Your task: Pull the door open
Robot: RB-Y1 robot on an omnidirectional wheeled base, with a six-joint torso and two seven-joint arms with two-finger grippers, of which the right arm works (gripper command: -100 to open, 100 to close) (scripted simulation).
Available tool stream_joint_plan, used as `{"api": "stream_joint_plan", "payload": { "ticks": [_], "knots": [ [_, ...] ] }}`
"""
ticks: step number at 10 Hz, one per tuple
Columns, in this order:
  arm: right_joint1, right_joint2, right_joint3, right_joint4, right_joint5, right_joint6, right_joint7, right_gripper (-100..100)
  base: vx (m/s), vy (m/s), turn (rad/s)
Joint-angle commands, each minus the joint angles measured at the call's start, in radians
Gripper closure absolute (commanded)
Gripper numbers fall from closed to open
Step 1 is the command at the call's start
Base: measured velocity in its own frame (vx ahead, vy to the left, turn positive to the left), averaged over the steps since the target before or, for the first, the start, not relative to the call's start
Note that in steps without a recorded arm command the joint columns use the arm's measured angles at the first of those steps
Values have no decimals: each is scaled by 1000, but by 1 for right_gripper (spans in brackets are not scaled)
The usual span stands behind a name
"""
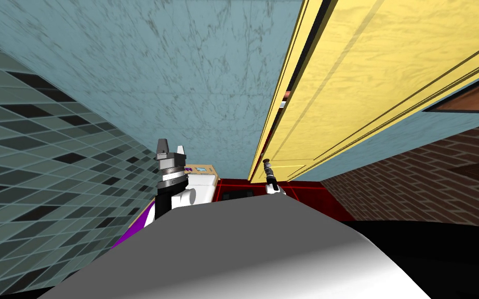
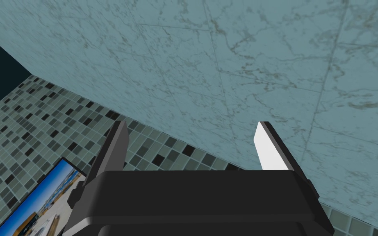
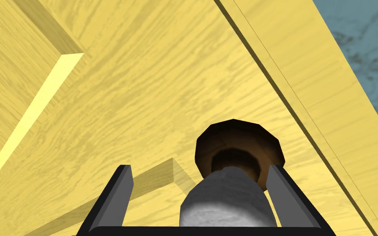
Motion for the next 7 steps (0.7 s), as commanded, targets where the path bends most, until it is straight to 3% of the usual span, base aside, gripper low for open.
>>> {"api": "stream_joint_plan", "payload": {
  "ticks": [1, 5, 7],
  "knots": [
    [4, -25, -9, 15, -9, -4, -50, 100, -29, 0, 14],
    [-3, -31, 8, 25, -11, -14, -131, 100, -20, -1, -6],
    [-3, -31, 8, 25, -11, -14, -134, 100, -19, 3, -5]
  ]
}}
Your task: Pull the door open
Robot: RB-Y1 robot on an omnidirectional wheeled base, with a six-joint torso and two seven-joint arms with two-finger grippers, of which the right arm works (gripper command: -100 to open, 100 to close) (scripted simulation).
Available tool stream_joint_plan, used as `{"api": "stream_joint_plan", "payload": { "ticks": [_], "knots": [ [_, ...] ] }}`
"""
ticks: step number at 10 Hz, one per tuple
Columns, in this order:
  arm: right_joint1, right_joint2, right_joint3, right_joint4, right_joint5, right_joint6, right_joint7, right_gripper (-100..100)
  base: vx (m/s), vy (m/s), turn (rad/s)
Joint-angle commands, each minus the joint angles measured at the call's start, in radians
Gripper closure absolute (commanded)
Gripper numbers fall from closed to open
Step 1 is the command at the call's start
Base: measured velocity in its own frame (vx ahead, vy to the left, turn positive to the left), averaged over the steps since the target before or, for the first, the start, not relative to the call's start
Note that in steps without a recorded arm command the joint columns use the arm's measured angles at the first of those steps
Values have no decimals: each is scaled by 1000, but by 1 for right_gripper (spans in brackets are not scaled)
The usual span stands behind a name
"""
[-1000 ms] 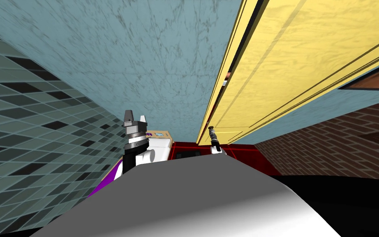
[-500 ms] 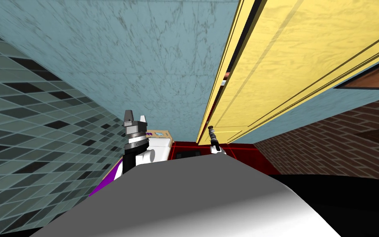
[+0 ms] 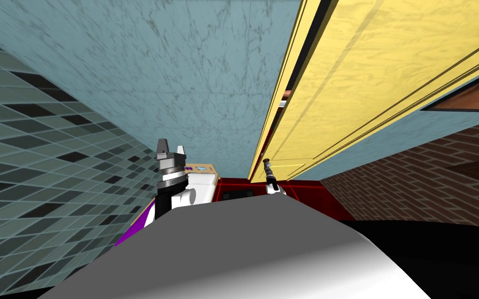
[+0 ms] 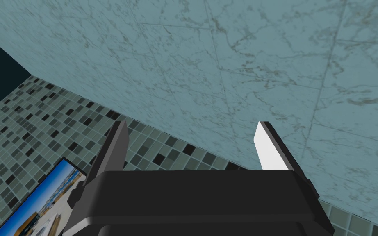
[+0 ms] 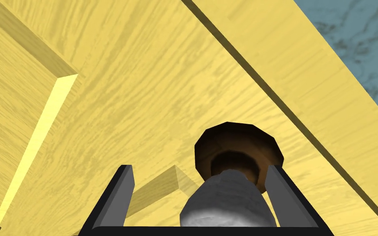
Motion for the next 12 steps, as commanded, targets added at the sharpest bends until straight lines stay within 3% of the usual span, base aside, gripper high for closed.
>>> {"api": "stream_joint_plan", "payload": {
  "ticks": [1, 4, 6, 7, 12],
  "knots": [
    [1, -16, -12, 6, -9, 1, -39, 100, -21, 5, -15],
    [-6, -22, 5, 16, -12, -9, -116, 100, -29, -1, -7],
    [-6, -22, 5, 16, -12, -9, -119, 100, -19, 3, 1],
    [-10, -26, 14, 22, -13, -15, -160, 100, -17, -5, -17],
    [-17, -33, 34, 33, -15, -27, -242, 100, -23, 2, -4]
  ]
}}
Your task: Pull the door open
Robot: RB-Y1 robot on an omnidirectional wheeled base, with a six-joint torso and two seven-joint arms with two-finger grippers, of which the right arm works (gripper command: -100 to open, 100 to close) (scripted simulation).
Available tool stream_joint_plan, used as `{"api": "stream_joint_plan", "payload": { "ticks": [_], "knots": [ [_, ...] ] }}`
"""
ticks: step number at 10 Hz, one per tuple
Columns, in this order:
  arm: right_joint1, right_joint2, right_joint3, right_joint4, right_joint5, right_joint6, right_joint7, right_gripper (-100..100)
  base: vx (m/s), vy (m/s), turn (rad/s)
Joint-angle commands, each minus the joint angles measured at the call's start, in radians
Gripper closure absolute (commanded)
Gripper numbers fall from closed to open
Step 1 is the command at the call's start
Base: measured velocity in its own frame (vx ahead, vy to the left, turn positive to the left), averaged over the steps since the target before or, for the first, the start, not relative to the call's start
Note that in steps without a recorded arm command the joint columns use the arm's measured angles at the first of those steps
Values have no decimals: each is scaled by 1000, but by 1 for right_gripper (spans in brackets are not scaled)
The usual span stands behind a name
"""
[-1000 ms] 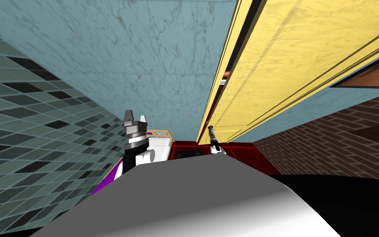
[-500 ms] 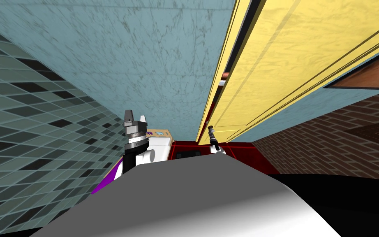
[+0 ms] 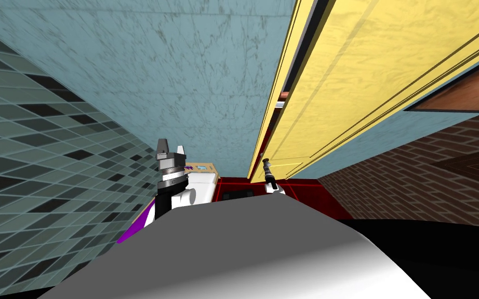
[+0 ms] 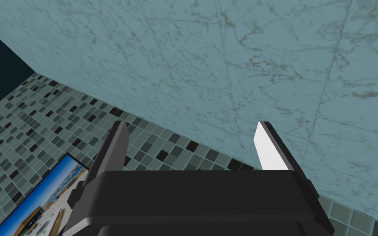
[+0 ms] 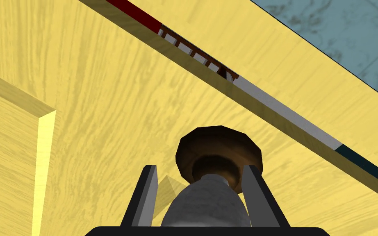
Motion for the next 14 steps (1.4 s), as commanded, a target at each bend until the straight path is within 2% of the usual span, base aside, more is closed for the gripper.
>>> {"api": "stream_joint_plan", "payload": {
  "ticks": [1, 4, 5, 6, 7, 8, 9, 14],
  "knots": [
    [14, -21, -3, -10, -8, 8, -50, 100, -26, 0, 6],
    [11, -24, 6, -4, -9, 2, -98, 100, -25, -2, -11],
    [6, -28, 17, 2, -10, -4, -135, 100, -25, 7, -5],
    [6, -28, 17, 2, -10, -4, -139, 100, -22, 2, -16],
    [2, -31, 27, 8, -11, -11, -179, 100, -26, 1, -28],
    [2, -31, 27, 8, -11, -11, -181, 100, -15, 4, -1],
    [-2, -35, 38, 14, -13, -18, -222, 100, -16, 0, -6],
    [-15, -46, 69, 33, -17, -39, -341, 100, -29, -3, -9]
  ]
}}
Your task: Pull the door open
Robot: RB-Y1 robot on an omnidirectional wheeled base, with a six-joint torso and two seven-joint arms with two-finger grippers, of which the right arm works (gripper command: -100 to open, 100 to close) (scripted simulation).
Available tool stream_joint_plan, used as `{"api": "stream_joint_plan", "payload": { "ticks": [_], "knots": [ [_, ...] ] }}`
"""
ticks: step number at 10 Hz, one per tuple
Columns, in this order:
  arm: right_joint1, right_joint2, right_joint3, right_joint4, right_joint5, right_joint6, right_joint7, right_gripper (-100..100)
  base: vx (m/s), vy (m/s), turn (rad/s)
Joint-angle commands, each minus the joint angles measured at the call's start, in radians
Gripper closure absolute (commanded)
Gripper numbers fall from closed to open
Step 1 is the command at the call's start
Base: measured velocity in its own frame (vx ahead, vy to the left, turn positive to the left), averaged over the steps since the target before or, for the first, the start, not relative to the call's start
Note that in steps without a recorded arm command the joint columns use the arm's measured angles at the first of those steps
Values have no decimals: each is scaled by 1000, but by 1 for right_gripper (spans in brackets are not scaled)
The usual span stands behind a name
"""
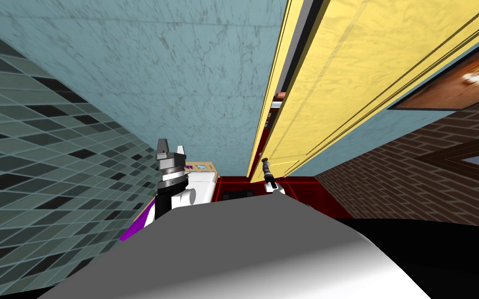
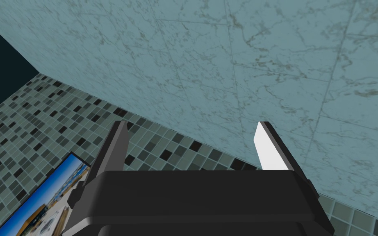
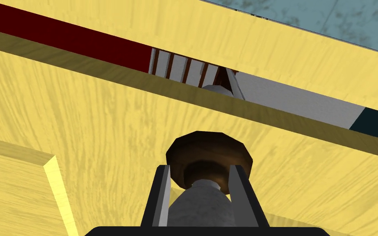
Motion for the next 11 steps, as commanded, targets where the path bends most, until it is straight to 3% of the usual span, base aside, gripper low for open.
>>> {"api": "stream_joint_plan", "payload": {
  "ticks": [1, 11],
  "knots": [
    [6, -17, -6, 7, -6, 3, -32, 100, -25, 3, 2],
    [-21, -39, 61, 46, -15, -41, -281, 100, -22, -3, -13]
  ]
}}
